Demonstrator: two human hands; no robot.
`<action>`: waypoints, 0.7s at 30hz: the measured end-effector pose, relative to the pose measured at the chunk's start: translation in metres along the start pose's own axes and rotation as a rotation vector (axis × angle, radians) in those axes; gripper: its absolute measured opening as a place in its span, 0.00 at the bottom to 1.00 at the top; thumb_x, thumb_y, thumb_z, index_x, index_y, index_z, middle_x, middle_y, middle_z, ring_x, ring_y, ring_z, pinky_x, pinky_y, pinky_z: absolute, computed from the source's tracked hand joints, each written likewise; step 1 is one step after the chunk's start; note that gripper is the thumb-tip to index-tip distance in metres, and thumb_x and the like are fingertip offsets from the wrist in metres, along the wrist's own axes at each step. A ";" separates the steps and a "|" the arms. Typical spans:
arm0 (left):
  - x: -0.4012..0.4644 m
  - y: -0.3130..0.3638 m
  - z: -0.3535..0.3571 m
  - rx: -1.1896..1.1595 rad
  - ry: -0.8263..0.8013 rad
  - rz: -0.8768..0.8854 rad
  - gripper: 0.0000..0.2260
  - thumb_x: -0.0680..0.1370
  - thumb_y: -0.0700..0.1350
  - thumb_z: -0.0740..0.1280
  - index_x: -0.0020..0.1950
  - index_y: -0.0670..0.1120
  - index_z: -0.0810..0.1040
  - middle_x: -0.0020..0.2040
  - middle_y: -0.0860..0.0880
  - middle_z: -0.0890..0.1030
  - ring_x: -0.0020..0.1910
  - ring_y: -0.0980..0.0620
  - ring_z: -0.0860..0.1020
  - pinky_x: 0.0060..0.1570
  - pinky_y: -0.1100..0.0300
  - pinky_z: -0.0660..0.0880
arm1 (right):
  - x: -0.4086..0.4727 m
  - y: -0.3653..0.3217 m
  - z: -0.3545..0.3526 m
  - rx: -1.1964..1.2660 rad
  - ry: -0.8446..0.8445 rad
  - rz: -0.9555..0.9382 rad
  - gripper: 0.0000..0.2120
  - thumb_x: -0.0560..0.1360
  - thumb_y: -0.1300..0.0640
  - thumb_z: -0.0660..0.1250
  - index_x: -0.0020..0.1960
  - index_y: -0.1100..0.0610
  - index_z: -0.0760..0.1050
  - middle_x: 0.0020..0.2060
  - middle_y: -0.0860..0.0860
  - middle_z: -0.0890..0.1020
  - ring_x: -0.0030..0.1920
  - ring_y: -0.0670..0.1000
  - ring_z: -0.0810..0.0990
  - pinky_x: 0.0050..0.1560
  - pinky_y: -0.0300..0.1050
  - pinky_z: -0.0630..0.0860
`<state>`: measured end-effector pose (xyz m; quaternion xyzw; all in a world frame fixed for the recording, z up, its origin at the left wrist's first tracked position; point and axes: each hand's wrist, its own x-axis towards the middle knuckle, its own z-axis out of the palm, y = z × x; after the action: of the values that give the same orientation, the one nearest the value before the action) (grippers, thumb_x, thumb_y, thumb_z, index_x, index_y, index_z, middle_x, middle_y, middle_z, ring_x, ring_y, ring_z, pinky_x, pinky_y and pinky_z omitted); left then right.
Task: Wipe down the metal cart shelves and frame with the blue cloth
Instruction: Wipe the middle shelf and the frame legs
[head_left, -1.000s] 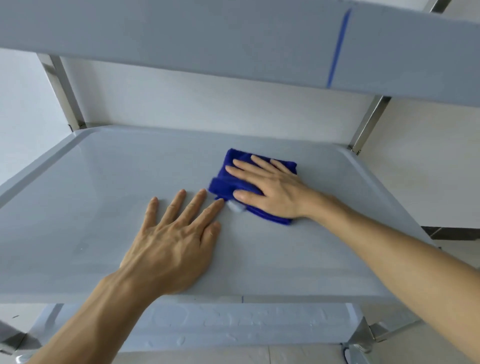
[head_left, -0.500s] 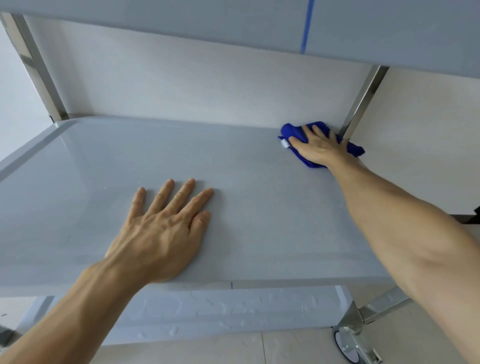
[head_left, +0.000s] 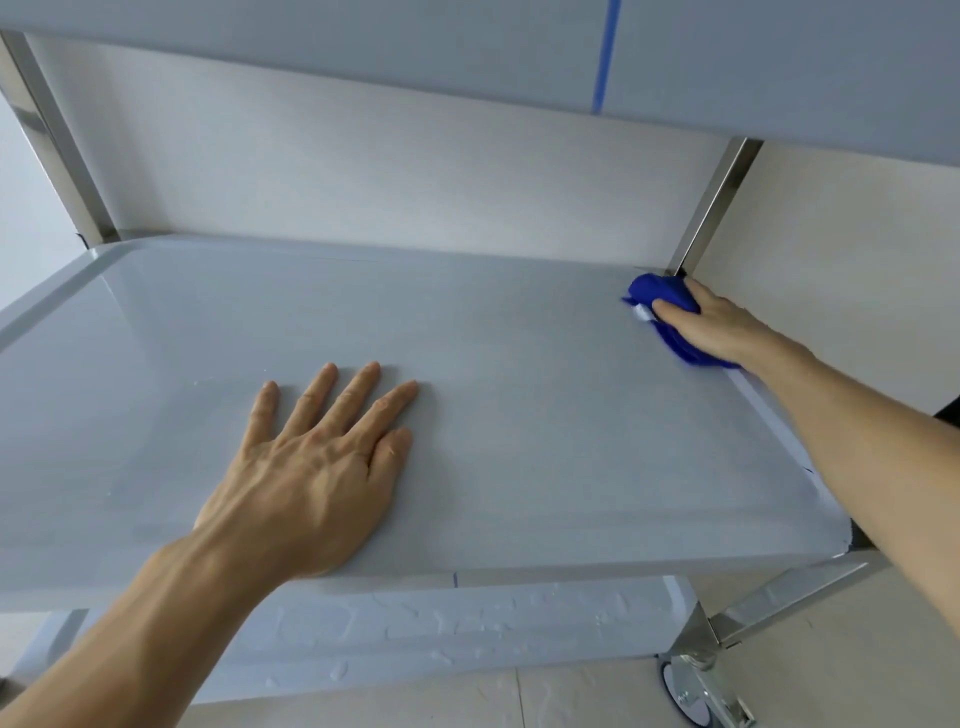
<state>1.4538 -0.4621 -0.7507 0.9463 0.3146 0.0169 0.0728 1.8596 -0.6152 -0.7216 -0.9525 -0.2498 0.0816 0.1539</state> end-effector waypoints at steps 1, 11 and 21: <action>-0.001 0.000 -0.001 0.000 -0.001 -0.005 0.27 0.76 0.62 0.31 0.76 0.66 0.31 0.79 0.62 0.34 0.78 0.56 0.34 0.77 0.45 0.36 | 0.010 -0.006 0.001 0.024 0.010 0.045 0.34 0.76 0.31 0.54 0.78 0.43 0.55 0.72 0.55 0.70 0.68 0.61 0.71 0.68 0.56 0.68; -0.002 0.000 -0.003 -0.014 -0.015 0.000 0.27 0.75 0.63 0.31 0.75 0.69 0.33 0.78 0.63 0.35 0.79 0.57 0.36 0.77 0.46 0.37 | -0.045 -0.016 0.018 -0.299 -0.015 -0.142 0.32 0.74 0.25 0.41 0.76 0.31 0.44 0.80 0.39 0.47 0.78 0.63 0.50 0.74 0.63 0.52; 0.002 0.000 0.000 -0.020 -0.001 -0.014 0.26 0.76 0.64 0.32 0.75 0.69 0.35 0.79 0.64 0.38 0.79 0.57 0.39 0.77 0.46 0.38 | -0.071 0.023 0.003 -0.080 0.073 0.075 0.32 0.75 0.28 0.49 0.75 0.38 0.52 0.71 0.57 0.69 0.63 0.64 0.74 0.64 0.56 0.70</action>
<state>1.4551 -0.4605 -0.7507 0.9432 0.3211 0.0190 0.0826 1.8079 -0.6692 -0.7268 -0.9690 -0.2111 0.0427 0.1213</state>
